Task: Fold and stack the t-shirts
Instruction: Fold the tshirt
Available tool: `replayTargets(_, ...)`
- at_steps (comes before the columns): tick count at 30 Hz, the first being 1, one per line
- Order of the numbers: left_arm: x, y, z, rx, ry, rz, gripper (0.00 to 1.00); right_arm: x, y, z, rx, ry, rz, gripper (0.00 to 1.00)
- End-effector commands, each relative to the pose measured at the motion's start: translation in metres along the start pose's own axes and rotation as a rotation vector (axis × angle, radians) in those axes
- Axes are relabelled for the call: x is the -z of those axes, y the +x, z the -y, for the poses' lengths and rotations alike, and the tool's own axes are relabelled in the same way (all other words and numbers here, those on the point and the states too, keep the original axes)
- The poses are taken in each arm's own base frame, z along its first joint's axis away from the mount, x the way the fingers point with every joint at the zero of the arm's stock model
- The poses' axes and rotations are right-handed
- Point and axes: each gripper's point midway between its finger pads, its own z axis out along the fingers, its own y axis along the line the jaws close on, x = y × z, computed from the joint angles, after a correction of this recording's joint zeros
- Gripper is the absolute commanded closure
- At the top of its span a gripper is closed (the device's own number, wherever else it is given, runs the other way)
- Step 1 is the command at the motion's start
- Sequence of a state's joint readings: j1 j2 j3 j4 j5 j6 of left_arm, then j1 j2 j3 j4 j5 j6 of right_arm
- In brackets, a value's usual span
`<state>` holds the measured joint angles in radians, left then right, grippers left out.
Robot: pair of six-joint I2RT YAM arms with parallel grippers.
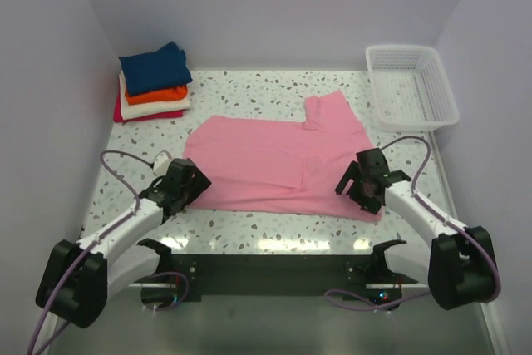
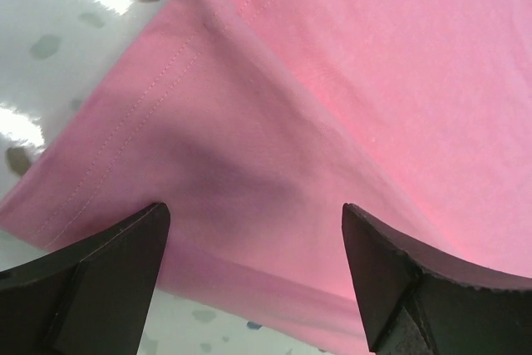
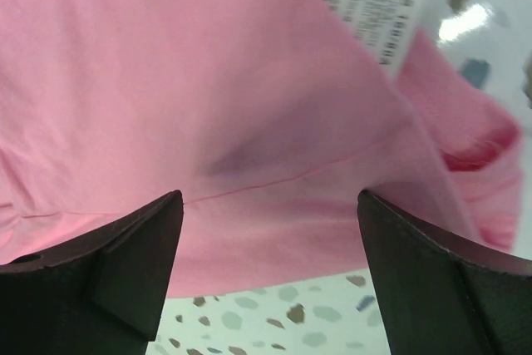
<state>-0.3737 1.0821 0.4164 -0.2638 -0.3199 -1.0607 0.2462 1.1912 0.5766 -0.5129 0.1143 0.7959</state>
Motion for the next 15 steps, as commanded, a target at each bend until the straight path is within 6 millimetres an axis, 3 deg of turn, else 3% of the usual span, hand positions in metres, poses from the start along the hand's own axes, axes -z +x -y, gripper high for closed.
replayTargets(1, 0.017, 0.033, -0.060, 0.030, -0.167, -0.098, 0.10, 0.017, 0.021, 0.042, -0.029, 0.135, -0.040, 0.11)
replayTargets(6, 0.035, 0.034, -0.067, 0.041, -0.158, -0.104, 0.11, 0.047, 0.019, 0.044, -0.048, 0.093, -0.007, 0.11)
replayTargets(10, 0.043, 0.035, -0.051, 0.064, -0.063, -0.122, 0.09, 0.064, 0.012, 0.036, -0.041, 0.039, 0.024, 0.10)
replayTargets(12, 0.048, 0.019, -0.041, 0.035, -0.034, -0.073, 0.07, 0.069, 0.007, 0.019, 0.014, -0.044, 0.026, 0.09)
replayTargets(13, 0.054, 0.002, -0.024, 0.032, 0.001, -0.030, 0.06, 0.074, -0.007, 0.001, 0.033, -0.109, 0.060, 0.09)
replayTargets(15, 0.060, -0.027, -0.007, -0.007, 0.020, 0.060, 0.02, 0.084, -0.016, -0.028, 0.094, -0.235, 0.053, 0.09)
